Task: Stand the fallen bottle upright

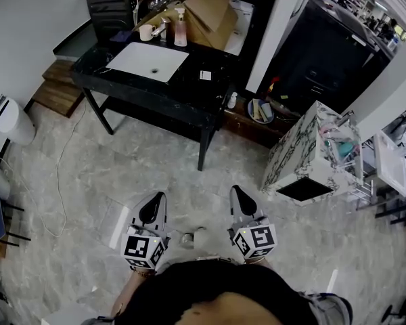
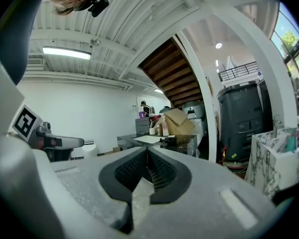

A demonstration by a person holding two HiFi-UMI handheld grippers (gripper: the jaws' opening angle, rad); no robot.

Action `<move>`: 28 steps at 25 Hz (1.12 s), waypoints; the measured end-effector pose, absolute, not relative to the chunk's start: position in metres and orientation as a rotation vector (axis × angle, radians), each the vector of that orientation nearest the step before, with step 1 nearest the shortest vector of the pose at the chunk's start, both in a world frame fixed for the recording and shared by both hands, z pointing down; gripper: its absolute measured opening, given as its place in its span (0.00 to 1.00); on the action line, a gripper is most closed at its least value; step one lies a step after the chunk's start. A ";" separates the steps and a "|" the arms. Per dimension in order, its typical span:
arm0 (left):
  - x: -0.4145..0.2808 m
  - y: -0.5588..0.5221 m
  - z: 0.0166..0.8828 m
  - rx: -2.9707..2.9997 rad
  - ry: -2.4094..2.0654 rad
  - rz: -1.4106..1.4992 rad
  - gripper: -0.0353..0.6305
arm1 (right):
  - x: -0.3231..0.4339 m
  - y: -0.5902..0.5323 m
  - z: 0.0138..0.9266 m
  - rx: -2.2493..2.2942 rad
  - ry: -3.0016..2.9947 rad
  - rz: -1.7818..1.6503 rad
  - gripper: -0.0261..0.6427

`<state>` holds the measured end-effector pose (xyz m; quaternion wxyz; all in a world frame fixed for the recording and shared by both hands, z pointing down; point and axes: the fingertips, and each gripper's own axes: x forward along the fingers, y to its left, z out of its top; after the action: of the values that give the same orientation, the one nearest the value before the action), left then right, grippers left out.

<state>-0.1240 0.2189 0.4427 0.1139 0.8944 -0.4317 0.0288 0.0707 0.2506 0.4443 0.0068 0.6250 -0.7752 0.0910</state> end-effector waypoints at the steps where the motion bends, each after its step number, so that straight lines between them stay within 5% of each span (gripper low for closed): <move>1: -0.126 0.219 0.442 2.622 -1.272 0.083 0.06 | 0.069 0.251 0.444 1.945 -2.434 0.282 0.05; 6: -0.126 0.217 0.444 2.634 -1.285 0.105 0.06 | 0.067 0.251 0.442 1.931 -2.462 0.263 0.14; 11: -0.131 0.213 0.446 2.613 -1.307 0.110 0.06 | 0.067 0.243 0.441 1.941 -2.437 0.251 0.46; 28: -0.159 0.186 0.444 2.637 -1.390 0.153 0.06 | 0.068 0.207 0.436 1.964 -2.383 0.179 0.68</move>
<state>-0.1591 0.1864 0.4441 0.0784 0.8807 -0.4643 0.0511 0.0679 0.2065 0.4359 0.0242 0.6347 -0.7702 0.0580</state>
